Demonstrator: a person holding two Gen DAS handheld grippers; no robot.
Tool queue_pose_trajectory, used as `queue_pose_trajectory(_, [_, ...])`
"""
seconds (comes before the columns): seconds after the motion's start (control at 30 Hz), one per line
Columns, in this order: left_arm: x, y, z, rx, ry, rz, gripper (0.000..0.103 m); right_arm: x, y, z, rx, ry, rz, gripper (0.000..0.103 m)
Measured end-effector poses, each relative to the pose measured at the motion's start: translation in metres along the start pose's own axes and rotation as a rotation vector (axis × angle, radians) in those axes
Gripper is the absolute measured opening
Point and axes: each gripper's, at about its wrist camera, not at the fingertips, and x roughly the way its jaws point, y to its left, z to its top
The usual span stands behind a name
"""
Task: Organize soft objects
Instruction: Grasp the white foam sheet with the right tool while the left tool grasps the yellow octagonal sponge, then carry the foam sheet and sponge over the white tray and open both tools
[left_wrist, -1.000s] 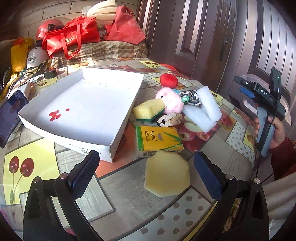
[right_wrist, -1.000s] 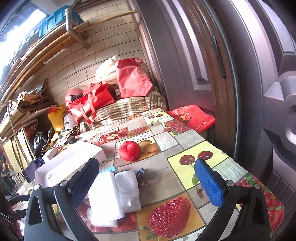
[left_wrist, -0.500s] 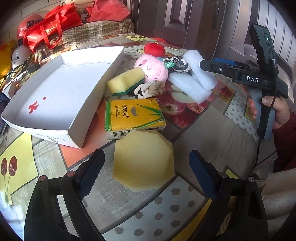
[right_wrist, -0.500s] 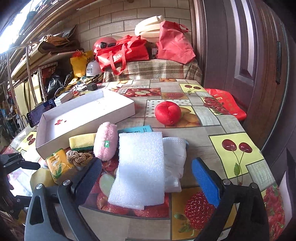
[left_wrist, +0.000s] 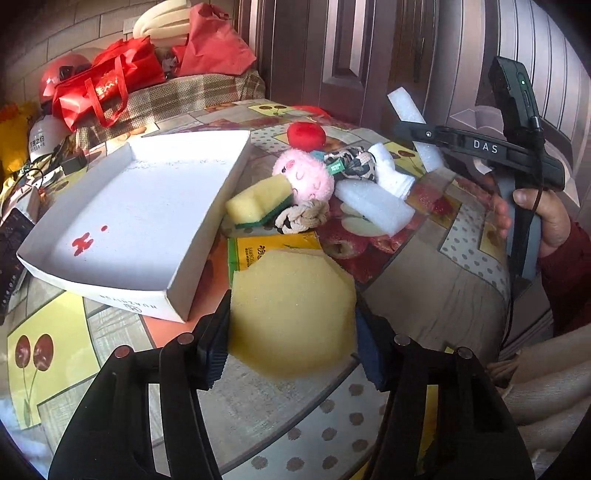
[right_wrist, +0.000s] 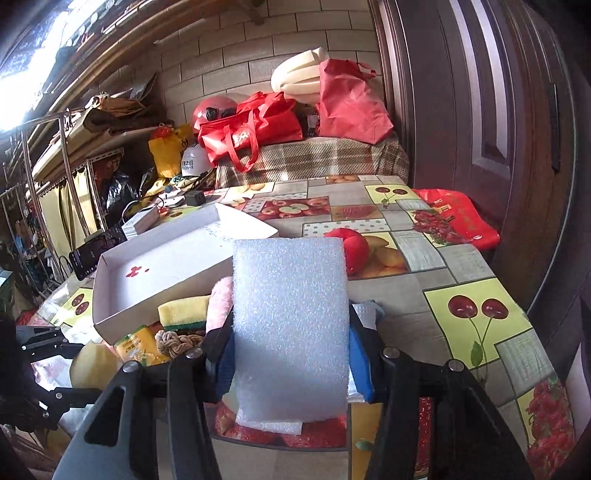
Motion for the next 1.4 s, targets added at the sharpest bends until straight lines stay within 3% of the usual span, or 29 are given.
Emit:
queue_pose_trajectory(0.1, [-0.028, 0.030, 0.008, -0.106, -0.196, 0.099, 0.059, -0.018, 0.004, 0.007, -0.003, -0.135, -0.022, 0.052])
queue_pose_trajectory(0.2, [-0.040, 0.053, 0.004, -0.148, -0.324, 0.326, 0.059, -0.019, 0.004, 0.000, 0.012, -0.215, -0.073, 0.052])
queue_pose_trajectory(0.3, [-0.049, 0.075, -0.001, -0.241, -0.366, 0.416, 0.059, -0.010, 0.004, -0.010, 0.003, -0.245, -0.122, 0.052])
queue_pose_trajectory(0.43, [-0.058, 0.090, -0.006, -0.272, -0.420, 0.492, 0.059, -0.008, 0.004, -0.011, 0.023, -0.253, -0.104, 0.052])
queue_pose_trajectory(0.57, [-0.052, 0.099, -0.004, -0.284, -0.415, 0.511, 0.059, -0.004, 0.017, -0.009, -0.006, -0.239, -0.072, 0.052])
queue_pose_trajectory(0.83, [-0.023, 0.115, 0.009, -0.265, -0.361, 0.480, 0.059, 0.013, 0.042, -0.005, -0.043, -0.220, -0.011, 0.052])
queue_pose_trajectory(1.13, [-0.014, 0.126, 0.019, -0.262, -0.382, 0.495, 0.059, 0.032, 0.060, -0.001, -0.056, -0.195, 0.027, 0.052])
queue_pose_trajectory(1.4, [-0.012, 0.141, 0.022, -0.278, -0.404, 0.520, 0.059, 0.054, 0.112, -0.001, -0.075, -0.126, 0.182, 0.051])
